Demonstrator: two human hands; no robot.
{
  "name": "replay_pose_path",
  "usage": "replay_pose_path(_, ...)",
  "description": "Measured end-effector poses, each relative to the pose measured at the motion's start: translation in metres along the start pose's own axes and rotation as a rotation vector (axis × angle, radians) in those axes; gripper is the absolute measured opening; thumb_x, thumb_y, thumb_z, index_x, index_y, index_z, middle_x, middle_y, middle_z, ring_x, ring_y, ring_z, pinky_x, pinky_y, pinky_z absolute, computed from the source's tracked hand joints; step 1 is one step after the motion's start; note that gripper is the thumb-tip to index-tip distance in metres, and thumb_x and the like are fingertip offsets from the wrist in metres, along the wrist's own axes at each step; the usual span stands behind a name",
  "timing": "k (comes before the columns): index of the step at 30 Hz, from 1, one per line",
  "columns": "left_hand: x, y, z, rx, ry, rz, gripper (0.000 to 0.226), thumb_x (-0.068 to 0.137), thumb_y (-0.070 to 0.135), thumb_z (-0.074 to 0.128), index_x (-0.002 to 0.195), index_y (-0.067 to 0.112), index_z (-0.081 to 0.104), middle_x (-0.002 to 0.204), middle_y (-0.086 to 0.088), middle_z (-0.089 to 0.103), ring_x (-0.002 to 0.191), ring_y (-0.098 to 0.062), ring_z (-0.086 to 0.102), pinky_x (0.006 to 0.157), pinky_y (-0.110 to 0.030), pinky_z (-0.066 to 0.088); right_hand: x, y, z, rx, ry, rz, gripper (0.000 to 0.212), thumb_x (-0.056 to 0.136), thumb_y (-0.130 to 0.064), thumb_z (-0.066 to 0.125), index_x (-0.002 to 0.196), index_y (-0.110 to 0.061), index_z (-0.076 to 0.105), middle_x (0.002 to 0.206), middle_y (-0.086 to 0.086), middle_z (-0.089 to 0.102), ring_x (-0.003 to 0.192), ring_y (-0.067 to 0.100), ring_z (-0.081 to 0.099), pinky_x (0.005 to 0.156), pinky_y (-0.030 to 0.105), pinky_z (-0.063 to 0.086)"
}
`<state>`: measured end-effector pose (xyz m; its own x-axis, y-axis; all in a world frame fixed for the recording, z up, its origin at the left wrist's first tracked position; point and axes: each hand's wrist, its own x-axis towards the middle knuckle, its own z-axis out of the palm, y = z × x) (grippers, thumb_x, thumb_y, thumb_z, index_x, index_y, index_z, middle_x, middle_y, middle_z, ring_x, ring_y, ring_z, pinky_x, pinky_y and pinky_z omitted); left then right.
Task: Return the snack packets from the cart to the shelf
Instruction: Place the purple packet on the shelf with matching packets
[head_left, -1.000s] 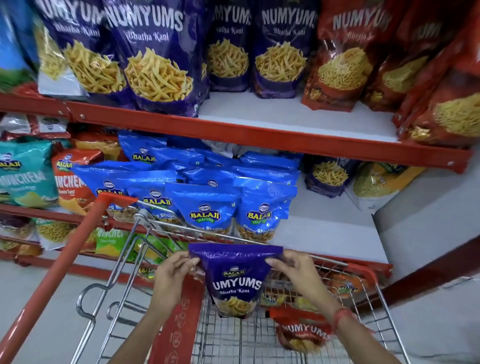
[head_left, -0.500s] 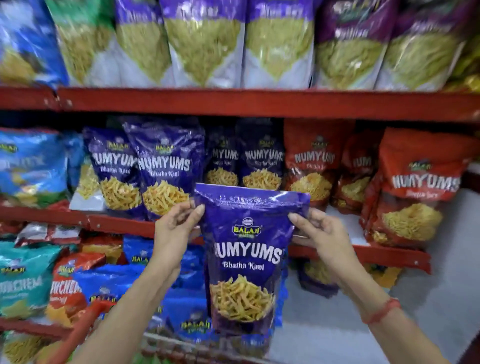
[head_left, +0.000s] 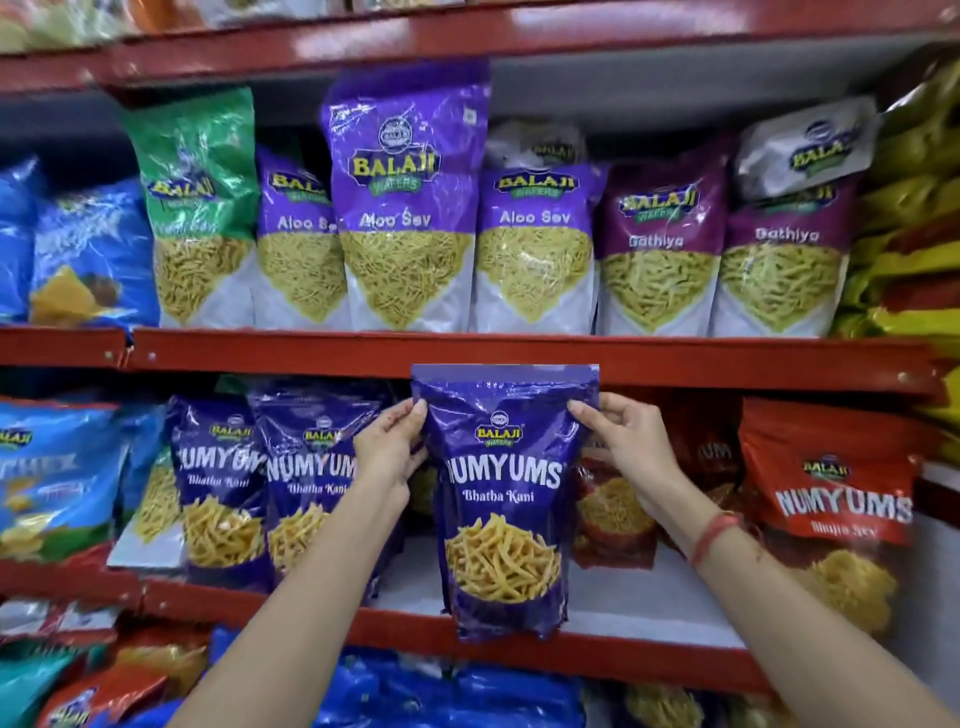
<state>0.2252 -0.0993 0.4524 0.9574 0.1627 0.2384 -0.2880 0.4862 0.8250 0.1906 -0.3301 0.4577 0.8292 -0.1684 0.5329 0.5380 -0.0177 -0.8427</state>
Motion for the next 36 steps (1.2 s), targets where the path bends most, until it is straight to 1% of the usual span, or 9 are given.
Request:
replay_pose_path(6, 0.037, -0.014, 0.008, -0.016, 0.134, -0.04, 0.017, 0.09, 0.008, 0.058, 0.078, 0.02, 0.056, 0.078, 0.002, 0.058, 0.074, -0.013, 0.053, 0.063, -0.026, 0.044, 0.032, 0.022, 0.011, 0.082, 0.078, 0.051, 0.018, 0.086, 0.003, 0.061, 0.104, 0.004, 0.06, 0.078, 0.012, 0.065, 0.048, 0.004, 0.066, 0.046, 0.02, 0.057)
replay_pose_path(9, 0.054, -0.02, 0.015, -0.022, 0.19, -0.019, 0.023, 0.093, -0.002, 0.048, 0.087, 0.017, 0.059, 0.082, 0.002, 0.061, 0.061, -0.007, 0.056, 0.054, -0.018, 0.05, 0.045, 0.033, 0.018, 0.162, 0.121, 0.058, 0.019, 0.086, 0.008, 0.058, 0.103, 0.001, 0.058, 0.087, 0.011, 0.063, 0.049, 0.006, 0.067, 0.045, 0.023, 0.056)
replay_pose_path(13, 0.074, -0.028, 0.02, -0.119, 0.21, 0.017, 0.032, 0.093, -0.007, 0.042, 0.073, 0.015, 0.054, 0.081, -0.003, 0.059, 0.09, -0.02, 0.056, 0.102, -0.035, 0.043, 0.063, 0.049, 0.023, 0.179, 0.185, 0.121, 0.016, 0.083, 0.003, 0.065, 0.081, -0.012, 0.061, 0.096, 0.014, 0.061, 0.064, 0.02, 0.058, 0.051, 0.031, 0.054)
replay_pose_path(15, 0.077, -0.036, 0.019, -0.094, 0.201, -0.003, 0.025, 0.093, 0.002, 0.045, 0.079, 0.02, 0.055, 0.078, 0.002, 0.056, 0.081, -0.02, 0.057, 0.092, -0.031, 0.049, 0.067, 0.06, 0.024, 0.184, 0.207, 0.168, 0.011, 0.083, 0.0, 0.066, 0.09, -0.008, 0.062, 0.1, 0.017, 0.062, 0.065, 0.021, 0.058, 0.051, 0.032, 0.057)
replay_pose_path(18, 0.081, -0.044, 0.014, -0.122, 0.232, 0.079, 0.021, 0.095, 0.002, 0.043, 0.086, 0.014, 0.058, 0.08, 0.0, 0.057, 0.074, -0.016, 0.056, 0.057, -0.007, 0.051, 0.068, 0.076, 0.024, 0.183, 0.223, 0.194, 0.011, 0.082, -0.006, 0.07, 0.09, -0.01, 0.064, 0.101, 0.02, 0.065, 0.075, 0.027, 0.06, 0.068, 0.041, 0.059)
replay_pose_path(21, 0.081, -0.05, 0.013, -0.034, 0.255, 0.136, 0.03, 0.097, -0.003, 0.031, 0.09, 0.0, 0.06, 0.092, -0.012, 0.06, 0.079, -0.016, 0.063, 0.074, -0.016, 0.054, 0.071, 0.083, 0.026, 0.075, 0.226, 0.176, 0.011, 0.082, -0.017, 0.071, 0.09, -0.014, 0.065, 0.107, 0.019, 0.07, 0.094, 0.034, 0.066, 0.088, 0.056, 0.055)
replay_pose_path(25, 0.058, -0.075, -0.006, 0.449, 0.127, 0.15, 0.04, 0.099, 0.025, 0.041, 0.137, 0.014, 0.046, 0.127, -0.008, 0.059, 0.119, -0.024, 0.053, 0.101, -0.035, 0.039, 0.058, 0.095, 0.031, -0.157, 0.153, 0.164, 0.027, 0.083, -0.041, 0.066, 0.102, -0.022, 0.062, 0.119, 0.015, 0.069, 0.108, 0.033, 0.064, 0.099, 0.054, 0.049)
replay_pose_path(30, 0.04, -0.113, -0.043, 0.517, 0.073, -0.022, 0.058, 0.097, 0.049, 0.029, 0.144, 0.017, 0.036, 0.149, -0.009, 0.043, 0.137, -0.029, 0.039, 0.112, -0.04, 0.03, 0.02, 0.128, 0.028, -0.103, 0.094, 0.381, 0.108, 0.054, -0.093, 0.037, 0.14, -0.028, 0.042, 0.148, 0.002, 0.045, 0.136, 0.029, 0.042, 0.116, 0.055, 0.027)
replay_pose_path(36, 0.025, -0.131, -0.066, 0.49, -0.065, -0.261, 0.099, 0.067, 0.082, 0.017, 0.142, 0.021, 0.038, 0.142, -0.014, 0.051, 0.132, -0.033, 0.045, 0.114, -0.052, 0.031, -0.012, 0.157, 0.033, -0.084, 0.036, 0.55, 0.104, 0.061, -0.084, 0.029, 0.146, -0.024, 0.031, 0.151, 0.009, 0.042, 0.135, 0.031, 0.043, 0.116, 0.054, 0.029)
